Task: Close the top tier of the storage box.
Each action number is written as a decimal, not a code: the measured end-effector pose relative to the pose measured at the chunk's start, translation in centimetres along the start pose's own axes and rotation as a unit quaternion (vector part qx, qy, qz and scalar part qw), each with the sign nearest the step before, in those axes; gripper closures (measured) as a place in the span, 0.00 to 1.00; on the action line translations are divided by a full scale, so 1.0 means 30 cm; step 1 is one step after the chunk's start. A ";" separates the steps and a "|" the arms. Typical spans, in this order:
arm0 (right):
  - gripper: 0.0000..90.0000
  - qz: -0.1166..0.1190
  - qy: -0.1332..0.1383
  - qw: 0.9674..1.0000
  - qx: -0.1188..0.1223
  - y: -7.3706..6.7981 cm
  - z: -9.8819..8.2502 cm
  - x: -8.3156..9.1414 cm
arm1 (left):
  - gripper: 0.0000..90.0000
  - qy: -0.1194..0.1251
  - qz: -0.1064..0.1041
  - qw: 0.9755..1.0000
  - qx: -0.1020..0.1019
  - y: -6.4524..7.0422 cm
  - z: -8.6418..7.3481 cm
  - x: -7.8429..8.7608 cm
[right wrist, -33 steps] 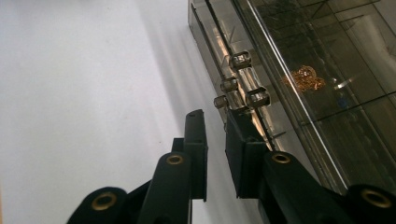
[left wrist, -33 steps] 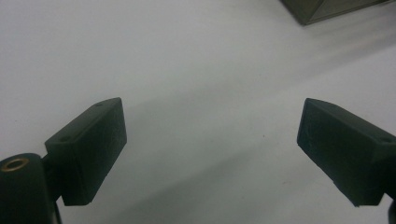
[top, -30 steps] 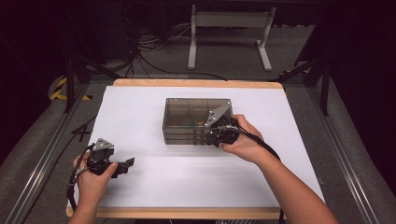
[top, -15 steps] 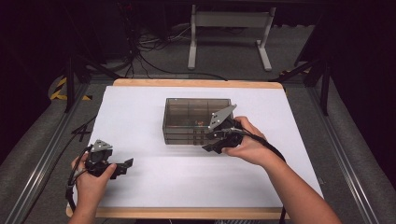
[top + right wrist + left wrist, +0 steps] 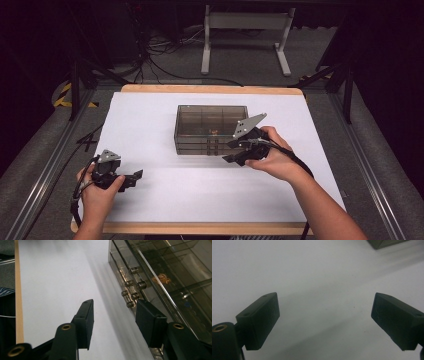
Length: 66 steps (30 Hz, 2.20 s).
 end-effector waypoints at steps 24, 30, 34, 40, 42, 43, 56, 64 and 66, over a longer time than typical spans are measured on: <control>0.55 -0.061 0.027 0.996 -0.053 0.035 -0.154 0.145 | 0.10 -0.004 -0.001 1.000 0.001 0.008 0.001 -0.010; 0.54 -0.074 0.028 0.994 -0.069 0.048 -0.192 0.165 | 0.10 -0.005 -0.001 1.000 0.000 0.006 0.000 -0.010; 0.52 -0.075 0.030 0.994 -0.078 0.059 -0.220 0.173 | 0.10 -0.005 0.000 1.000 0.000 0.004 0.000 -0.010; 0.50 -0.087 0.036 0.991 -0.096 0.079 -0.269 0.179 | 0.10 -0.005 0.000 1.000 -0.001 0.002 0.000 -0.010; 0.50 -0.090 0.037 0.990 -0.102 0.087 -0.288 0.178 | 0.10 -0.005 0.000 1.000 0.000 0.002 0.000 -0.010; 0.50 -0.091 0.037 0.990 -0.105 0.091 -0.296 0.177 | 0.10 -0.005 0.001 1.000 0.000 0.002 0.000 -0.010; 0.48 -0.118 0.048 0.982 -0.143 0.149 -0.401 0.155 | 0.10 -0.008 0.003 1.000 0.005 -0.007 -0.003 -0.013; 0.47 -0.124 0.052 0.980 -0.148 0.164 -0.439 0.141 | 0.09 -0.008 0.005 1.000 0.005 -0.009 -0.004 -0.015; 0.47 -0.124 0.053 0.979 -0.150 0.169 -0.456 0.134 | 0.09 -0.008 0.005 1.000 0.005 -0.011 -0.005 -0.016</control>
Point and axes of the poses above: each handheld gripper's, and its own axes: x roughly backward along the jaws, z roughly out of its top, y roughly to its right, the point moved 2 cm from there along -x, roughly forward along the jaws, and after that the axes turned 15 degrees about z, right-handed, at the moved point
